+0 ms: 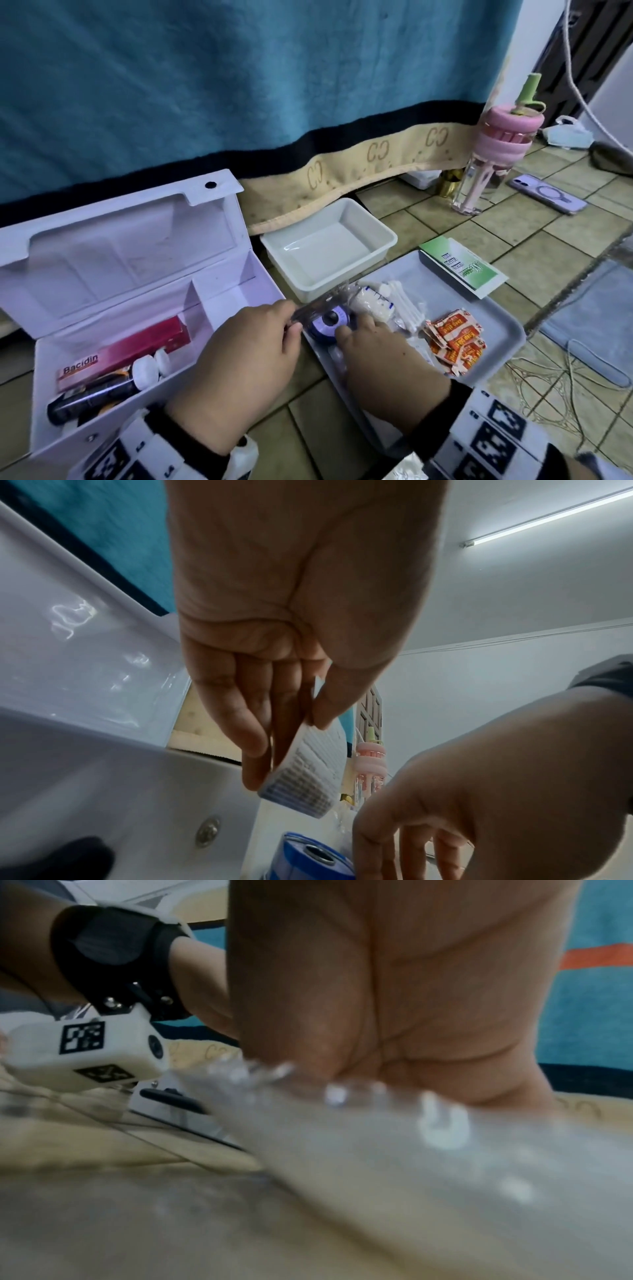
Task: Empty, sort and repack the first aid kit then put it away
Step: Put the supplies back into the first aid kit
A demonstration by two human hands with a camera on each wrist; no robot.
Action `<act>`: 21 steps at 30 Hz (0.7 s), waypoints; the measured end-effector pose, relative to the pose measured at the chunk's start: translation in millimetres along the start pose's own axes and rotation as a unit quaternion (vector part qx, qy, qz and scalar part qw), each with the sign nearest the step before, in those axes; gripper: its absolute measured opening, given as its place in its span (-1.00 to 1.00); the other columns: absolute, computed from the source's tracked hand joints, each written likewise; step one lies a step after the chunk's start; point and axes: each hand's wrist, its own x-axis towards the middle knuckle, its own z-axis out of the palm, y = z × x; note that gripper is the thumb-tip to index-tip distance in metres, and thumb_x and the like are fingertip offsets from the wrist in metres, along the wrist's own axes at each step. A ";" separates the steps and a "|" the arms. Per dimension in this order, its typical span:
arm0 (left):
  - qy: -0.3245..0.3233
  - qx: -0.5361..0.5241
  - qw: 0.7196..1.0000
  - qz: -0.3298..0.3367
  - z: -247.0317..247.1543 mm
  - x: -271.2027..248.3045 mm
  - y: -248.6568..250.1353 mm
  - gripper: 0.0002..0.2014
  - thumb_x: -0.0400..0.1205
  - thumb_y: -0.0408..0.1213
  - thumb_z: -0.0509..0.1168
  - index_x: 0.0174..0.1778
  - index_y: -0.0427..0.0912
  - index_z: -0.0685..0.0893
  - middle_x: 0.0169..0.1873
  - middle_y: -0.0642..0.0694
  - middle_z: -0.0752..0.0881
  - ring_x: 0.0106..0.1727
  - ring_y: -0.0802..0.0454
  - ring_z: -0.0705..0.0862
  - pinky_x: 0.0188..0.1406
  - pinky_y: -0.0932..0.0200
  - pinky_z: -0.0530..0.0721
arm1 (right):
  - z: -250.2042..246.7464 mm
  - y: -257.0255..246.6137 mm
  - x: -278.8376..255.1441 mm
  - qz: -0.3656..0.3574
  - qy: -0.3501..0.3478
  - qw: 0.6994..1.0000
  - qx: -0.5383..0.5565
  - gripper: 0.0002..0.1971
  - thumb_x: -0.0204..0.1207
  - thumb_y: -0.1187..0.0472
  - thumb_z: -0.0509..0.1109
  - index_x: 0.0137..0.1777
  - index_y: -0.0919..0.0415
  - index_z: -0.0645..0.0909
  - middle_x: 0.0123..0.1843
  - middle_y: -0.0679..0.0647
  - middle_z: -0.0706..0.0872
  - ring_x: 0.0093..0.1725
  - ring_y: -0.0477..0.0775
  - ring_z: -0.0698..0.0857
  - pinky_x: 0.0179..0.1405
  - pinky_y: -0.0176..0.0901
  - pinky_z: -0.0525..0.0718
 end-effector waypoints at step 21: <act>-0.015 0.018 1.000 -0.013 2.6 -4.8 -4.6 -0.83 0.69 -0.02 0.04 -0.07 0.05 0.49 -0.33 0.01 0.60 -0.27 0.05 0.57 -0.28 0.16 0.52 | -7.9 5.4 9.5 -0.068 0.022 0.997 -0.004 -0.65 0.64 0.10 0.12 0.37 0.22 0.34 0.34 0.17 0.45 0.34 0.21 0.48 0.15 0.03 0.56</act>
